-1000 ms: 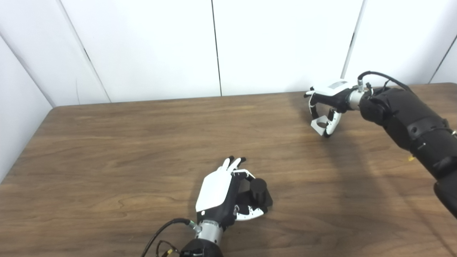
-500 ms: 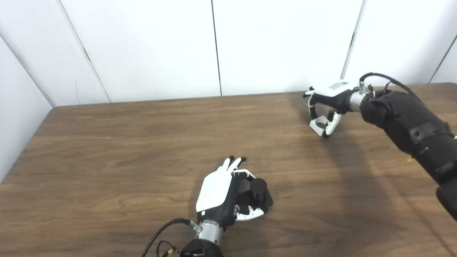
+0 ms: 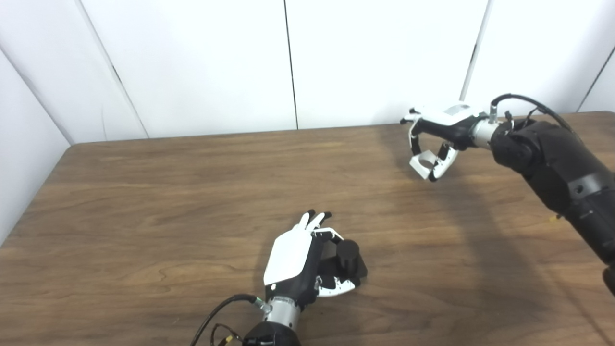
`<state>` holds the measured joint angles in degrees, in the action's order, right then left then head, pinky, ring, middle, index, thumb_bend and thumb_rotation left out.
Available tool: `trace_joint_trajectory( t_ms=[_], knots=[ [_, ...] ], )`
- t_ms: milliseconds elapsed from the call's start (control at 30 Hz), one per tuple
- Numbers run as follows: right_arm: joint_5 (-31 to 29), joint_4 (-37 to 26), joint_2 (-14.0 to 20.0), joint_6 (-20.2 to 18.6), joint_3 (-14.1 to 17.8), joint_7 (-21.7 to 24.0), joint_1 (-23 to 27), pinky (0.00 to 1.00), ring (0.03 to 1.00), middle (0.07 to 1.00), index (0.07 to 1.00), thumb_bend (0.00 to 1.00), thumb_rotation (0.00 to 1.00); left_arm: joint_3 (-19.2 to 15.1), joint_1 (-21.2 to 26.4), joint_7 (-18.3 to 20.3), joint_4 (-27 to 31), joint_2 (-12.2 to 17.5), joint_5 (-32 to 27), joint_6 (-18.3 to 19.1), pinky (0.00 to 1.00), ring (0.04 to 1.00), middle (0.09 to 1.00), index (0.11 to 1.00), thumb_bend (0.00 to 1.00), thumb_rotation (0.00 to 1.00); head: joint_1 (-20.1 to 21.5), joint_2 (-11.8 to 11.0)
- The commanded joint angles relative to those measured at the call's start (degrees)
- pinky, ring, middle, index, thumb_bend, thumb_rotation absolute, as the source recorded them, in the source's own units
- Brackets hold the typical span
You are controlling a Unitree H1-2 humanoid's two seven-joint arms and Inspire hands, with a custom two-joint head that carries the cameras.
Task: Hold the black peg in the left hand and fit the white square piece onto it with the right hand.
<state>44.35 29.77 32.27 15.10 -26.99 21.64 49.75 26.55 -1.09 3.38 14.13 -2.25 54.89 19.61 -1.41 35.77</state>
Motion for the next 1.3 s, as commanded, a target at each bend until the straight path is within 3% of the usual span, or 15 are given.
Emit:
trace_joint_trajectory(
  t_ms=[0,200,500,667,1267],
  knots=[
    [-1.79,-6.23,1.65,-1.81,1.88,2.35,1.04,1.00,1.000,0.936,0.489,0.52,0.14,0.28,0.17,0.44,-0.67,0.52,1.34,0.34,0.95,1.000,0.934,0.492,0.52,0.06,-0.03,0.09],
    [-3.16,-16.79,2.01,-3.92,3.36,7.56,-2.15,1.00,1.000,0.935,0.489,0.52,0.14,0.30,0.20,0.83,-0.48,0.81,1.52,0.60,0.94,1.000,0.932,0.492,0.52,0.06,0.05,0.29],
    [-4.47,-27.85,1.92,-5.11,5.44,12.25,-5.62,1.00,1.000,0.934,0.488,0.53,0.14,0.24,0.26,1.03,-0.43,1.24,1.37,0.45,0.94,1.000,0.929,0.492,0.52,0.06,0.36,0.46],
    [-4.60,-35.31,1.68,-8.36,5.99,17.10,-6.80,1.00,1.000,0.944,0.490,0.52,0.14,0.44,0.51,1.32,-0.53,1.41,1.83,0.63,0.94,1.000,0.928,0.492,0.52,0.06,0.49,0.61],
    [-7.42,-48.44,0.11,-9.71,6.38,24.16,-7.96,1.00,1.000,0.936,0.490,0.52,0.14,0.05,0.72,0.73,-1.42,1.33,1.48,-0.13,0.94,1.000,0.926,0.492,0.52,0.06,0.55,0.74]
  ],
)
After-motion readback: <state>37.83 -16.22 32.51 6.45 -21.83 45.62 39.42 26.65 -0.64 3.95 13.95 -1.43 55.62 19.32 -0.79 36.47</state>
